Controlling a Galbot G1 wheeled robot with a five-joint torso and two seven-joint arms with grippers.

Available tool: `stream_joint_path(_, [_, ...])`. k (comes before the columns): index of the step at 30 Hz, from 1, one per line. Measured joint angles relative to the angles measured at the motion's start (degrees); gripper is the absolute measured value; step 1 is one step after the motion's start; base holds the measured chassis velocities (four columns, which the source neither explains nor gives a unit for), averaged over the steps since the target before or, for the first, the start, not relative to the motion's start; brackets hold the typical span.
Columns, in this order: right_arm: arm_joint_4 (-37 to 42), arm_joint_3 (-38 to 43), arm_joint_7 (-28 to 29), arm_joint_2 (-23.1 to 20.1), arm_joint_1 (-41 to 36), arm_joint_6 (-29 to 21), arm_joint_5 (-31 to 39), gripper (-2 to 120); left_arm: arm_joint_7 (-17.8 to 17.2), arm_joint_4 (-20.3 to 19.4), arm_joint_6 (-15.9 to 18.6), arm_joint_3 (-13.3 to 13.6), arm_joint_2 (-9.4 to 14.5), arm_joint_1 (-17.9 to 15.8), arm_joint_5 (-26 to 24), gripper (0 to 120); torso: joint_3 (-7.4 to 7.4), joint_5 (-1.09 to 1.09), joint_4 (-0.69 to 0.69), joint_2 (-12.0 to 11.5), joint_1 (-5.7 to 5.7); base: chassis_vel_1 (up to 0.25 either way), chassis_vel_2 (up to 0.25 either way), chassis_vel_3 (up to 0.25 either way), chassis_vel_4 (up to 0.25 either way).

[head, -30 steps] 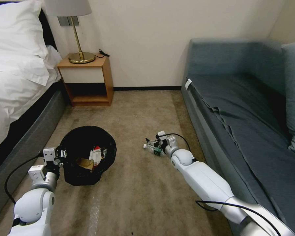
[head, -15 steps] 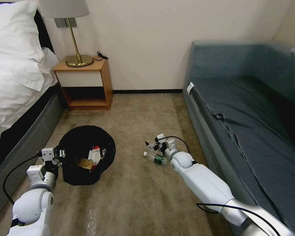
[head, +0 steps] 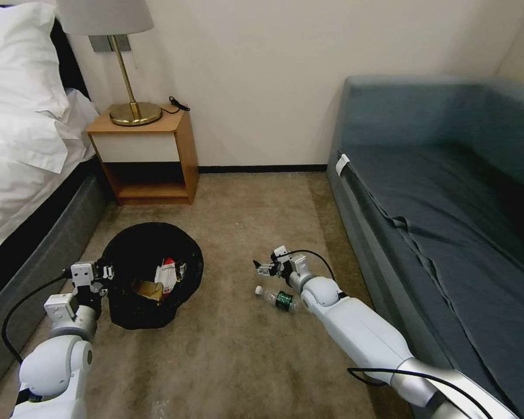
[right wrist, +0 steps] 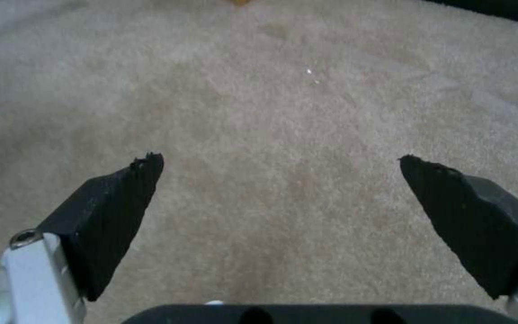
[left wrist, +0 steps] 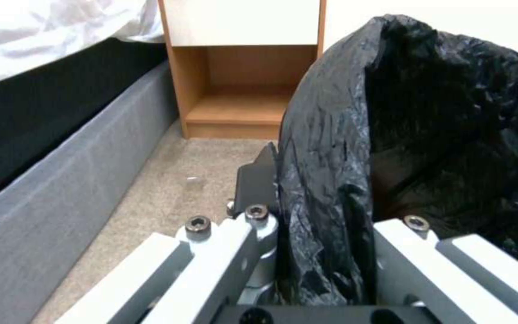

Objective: Pick up the trash bin, then pick up the garbage on the floor and place it into the trash bin.

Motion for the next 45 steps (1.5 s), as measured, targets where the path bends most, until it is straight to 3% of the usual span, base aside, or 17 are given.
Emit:
stream_joint_path(7, [-0.5, -0.9, -4.2, -0.8, -0.2, -2.2, -1.8, 100, 0.2, 0.4, -0.2, -0.3, -0.3, 0.5, 0.0, 5, 0.00, 0.00, 0.00, 0.0, 0.00, -0.038, 0.036, 0.035, -0.038])
stream_joint_path(16, [-4.6, 0.8, -17.0, -1.1, -0.1, -1.0, -13.4, 100, 0.3, 1.1, -0.4, -0.8, -0.3, 0.5, -0.1, 5, 0.00, 0.00, 0.00, 0.0, 0.00, 0.000, 0.000, 0.000, 0.000])
stream_joint_path(21, [-8.0, 2.6, -26.1, -0.9, 0.6, 2.1, -21.1, 100, 0.4, 1.8, -0.4, -0.5, -1.1, 0.0, 0.6, 5, 0.00, 0.00, 0.00, 0.0, 0.00, 0.000, 0.000, 0.000, 0.000])
stream_joint_path(27, [-10.4, 4.6, -31.4, -0.8, 0.5, 4.5, -26.1, 100, 0.4, 2.1, -0.4, -0.2, -1.6, -0.3, 1.3, 5, 0.00, 0.01, 0.00, 0.0, 0.00, 0.000, 0.000, 0.000, 0.000])
stream_joint_path(35, [-15.5, 6.2, -32.4, 0.4, 0.2, 9.3, -29.2, 100, 0.5, 2.4, -0.4, 0.7, -2.9, -0.5, 2.6, 5, 0.00, 0.00, 0.00, 0.0, 0.00, 0.000, 0.000, 0.000, 0.000])
stream_joint_path(45, [-25.2, 9.7, -28.7, 4.2, 1.1, 14.9, -32.5, 100, 0.7, 3.6, -0.5, 0.9, -3.1, -0.7, 3.4, 5, 0.00, 0.00, 0.01, 0.0, 0.00, 0.000, 0.000, 0.000, 0.000])
